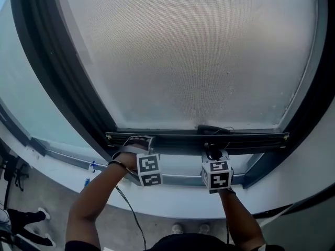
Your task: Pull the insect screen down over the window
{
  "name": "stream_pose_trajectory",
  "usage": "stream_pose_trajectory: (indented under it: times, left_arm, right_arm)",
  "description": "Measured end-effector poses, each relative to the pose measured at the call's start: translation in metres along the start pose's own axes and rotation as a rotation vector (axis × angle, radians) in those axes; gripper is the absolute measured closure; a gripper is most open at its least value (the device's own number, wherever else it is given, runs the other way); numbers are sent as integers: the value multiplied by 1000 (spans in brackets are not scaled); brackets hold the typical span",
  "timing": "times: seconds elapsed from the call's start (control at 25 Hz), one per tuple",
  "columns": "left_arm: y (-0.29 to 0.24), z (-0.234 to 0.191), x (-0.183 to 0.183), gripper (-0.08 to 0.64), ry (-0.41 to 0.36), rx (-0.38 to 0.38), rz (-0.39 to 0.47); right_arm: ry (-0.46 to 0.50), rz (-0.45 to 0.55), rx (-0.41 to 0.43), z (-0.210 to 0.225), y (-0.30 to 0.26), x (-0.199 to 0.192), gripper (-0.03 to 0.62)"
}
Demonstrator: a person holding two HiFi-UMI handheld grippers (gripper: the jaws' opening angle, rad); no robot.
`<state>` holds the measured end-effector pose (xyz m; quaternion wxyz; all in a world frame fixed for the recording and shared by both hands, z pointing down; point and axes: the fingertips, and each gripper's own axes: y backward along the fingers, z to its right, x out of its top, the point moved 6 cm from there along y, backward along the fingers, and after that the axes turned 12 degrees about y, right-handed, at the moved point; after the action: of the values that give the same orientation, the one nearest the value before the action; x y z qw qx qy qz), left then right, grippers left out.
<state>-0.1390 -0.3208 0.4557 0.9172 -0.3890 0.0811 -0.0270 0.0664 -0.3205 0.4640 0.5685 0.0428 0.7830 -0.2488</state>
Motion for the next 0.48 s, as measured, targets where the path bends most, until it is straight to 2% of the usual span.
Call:
stream_pose_trajectory:
  times: [0.24,0.48]
  left_arm:
    - [0,-1,0,316,7,2,6]
    - [0,0,0,316,7,-3,2]
  right_arm:
    - [-42,25,2,3,10,1,558]
    - [-48,32,48,0,23,-2,589]
